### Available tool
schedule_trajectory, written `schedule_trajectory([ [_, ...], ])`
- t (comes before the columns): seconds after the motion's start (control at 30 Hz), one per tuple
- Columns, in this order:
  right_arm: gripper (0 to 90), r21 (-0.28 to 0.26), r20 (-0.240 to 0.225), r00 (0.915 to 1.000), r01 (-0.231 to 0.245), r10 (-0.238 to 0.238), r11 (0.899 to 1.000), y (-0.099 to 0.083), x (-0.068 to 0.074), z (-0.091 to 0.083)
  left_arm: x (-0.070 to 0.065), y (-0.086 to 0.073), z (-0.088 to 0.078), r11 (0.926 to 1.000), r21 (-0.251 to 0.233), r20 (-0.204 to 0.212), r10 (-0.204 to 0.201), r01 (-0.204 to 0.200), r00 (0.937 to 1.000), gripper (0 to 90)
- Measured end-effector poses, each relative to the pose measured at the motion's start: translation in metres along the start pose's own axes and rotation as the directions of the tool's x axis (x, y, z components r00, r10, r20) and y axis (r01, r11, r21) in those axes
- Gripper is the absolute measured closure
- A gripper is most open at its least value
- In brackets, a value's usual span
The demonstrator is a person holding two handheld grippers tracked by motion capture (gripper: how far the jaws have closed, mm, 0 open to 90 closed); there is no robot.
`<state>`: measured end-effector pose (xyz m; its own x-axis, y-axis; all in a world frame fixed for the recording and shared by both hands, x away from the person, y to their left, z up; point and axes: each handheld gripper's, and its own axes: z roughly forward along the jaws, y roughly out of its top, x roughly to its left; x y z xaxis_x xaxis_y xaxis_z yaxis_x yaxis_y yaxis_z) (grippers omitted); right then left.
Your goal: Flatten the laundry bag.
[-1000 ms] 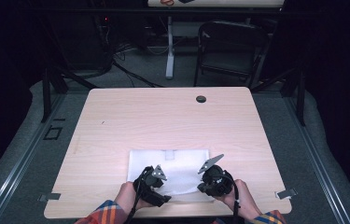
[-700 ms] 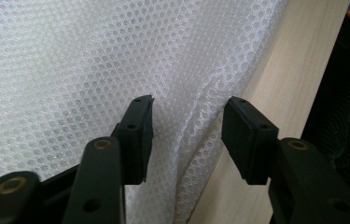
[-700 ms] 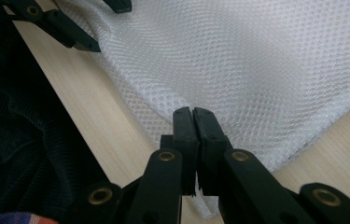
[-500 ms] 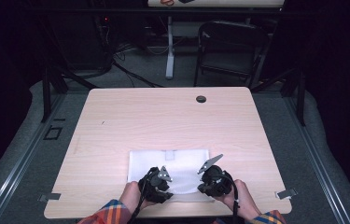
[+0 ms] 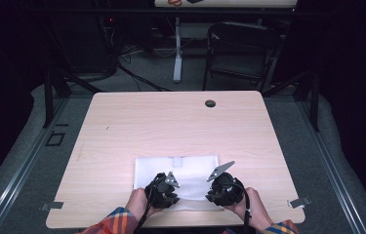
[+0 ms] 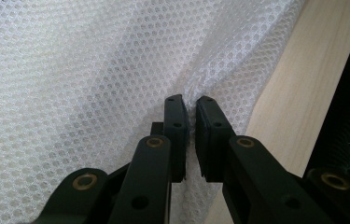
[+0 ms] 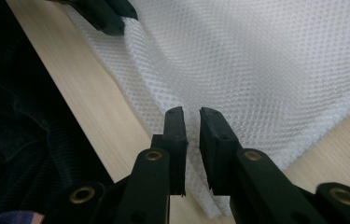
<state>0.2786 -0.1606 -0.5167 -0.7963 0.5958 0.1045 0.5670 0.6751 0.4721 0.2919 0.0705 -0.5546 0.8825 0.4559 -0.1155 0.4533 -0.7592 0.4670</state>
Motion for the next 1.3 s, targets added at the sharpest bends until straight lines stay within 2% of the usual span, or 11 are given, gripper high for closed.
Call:
schedule_trajectory([
  [0.2, 89.8, -0.021, -0.035, 0.9982, 0.048, -0.048, 0.999, 0.003, 0.012, 0.000, 0.001, 0.000, 0.000, 1.0000, -0.001, 0.003, -0.002, 0.002, 1.0000, 84.2],
  [0.3, 90.0, -0.001, -0.048, 0.9957, 0.080, -0.080, 0.997, 0.004, 0.018, 0.005, 0.000, 0.000, -0.001, 1.0000, -0.009, -0.006, 0.004, -0.004, 1.0000, 84.2],
  [0.47, 90.0, 0.035, -0.051, 0.9936, 0.103, -0.101, 0.994, 0.003, 0.023, 0.022, 0.000, 0.001, -0.003, 0.9998, -0.011, -0.011, 0.015, -0.015, 0.9998, 84.3],
  [0.57, 90.0, 0.059, -0.029, 0.9922, 0.123, -0.121, 0.991, 0.004, 0.024, 0.028, 0.000, 0.001, -0.004, 0.9998, -0.014, -0.009, 0.014, -0.014, 0.9999, 84.4],
  [0.7, 90.0, 0.029, -0.004, 0.9939, 0.111, -0.111, 0.993, 0.003, 0.024, 0.031, 0.001, 0.000, -0.004, 0.9996, -0.027, -0.006, 0.007, -0.007, 1.0000, 84.5],
  [0.77, 90.0, 0.041, 0.001, 0.9930, 0.118, -0.118, 0.992, 0.004, 0.023, 0.031, 0.002, 0.000, -0.005, 0.9996, -0.028, -0.002, 0.004, -0.004, 1.0000, 84.5],
  [0.83, 90.0, 0.033, 0.000, 0.9940, 0.109, -0.109, 0.993, 0.004, 0.023, 0.033, 0.002, 0.001, -0.005, 0.9996, -0.028, -0.001, 0.002, -0.002, 1.0000, 84.6],
  [1.03, 90.0, 0.032, 0.009, 0.9924, 0.122, -0.123, 0.992, 0.006, 0.025, 0.038, 0.002, 0.001, -0.006, 0.9993, -0.038, 0.003, -0.004, 0.004, 1.0000, 84.8],
  [1.2, 90.0, 0.064, 0.022, 0.9919, 0.124, -0.125, 0.990, 0.005, 0.025, 0.045, 0.002, 0.001, -0.007, 0.9984, -0.052, 0.011, -0.018, 0.019, 0.9998, 85.0],
  [1.3, 90.0, 0.078, 0.027, 0.9924, 0.118, -0.120, 0.990, 0.004, 0.024, 0.047, 0.002, 0.002, -0.008, 0.9987, -0.049, 0.008, -0.012, 0.012, 0.9999, 85.1],
])
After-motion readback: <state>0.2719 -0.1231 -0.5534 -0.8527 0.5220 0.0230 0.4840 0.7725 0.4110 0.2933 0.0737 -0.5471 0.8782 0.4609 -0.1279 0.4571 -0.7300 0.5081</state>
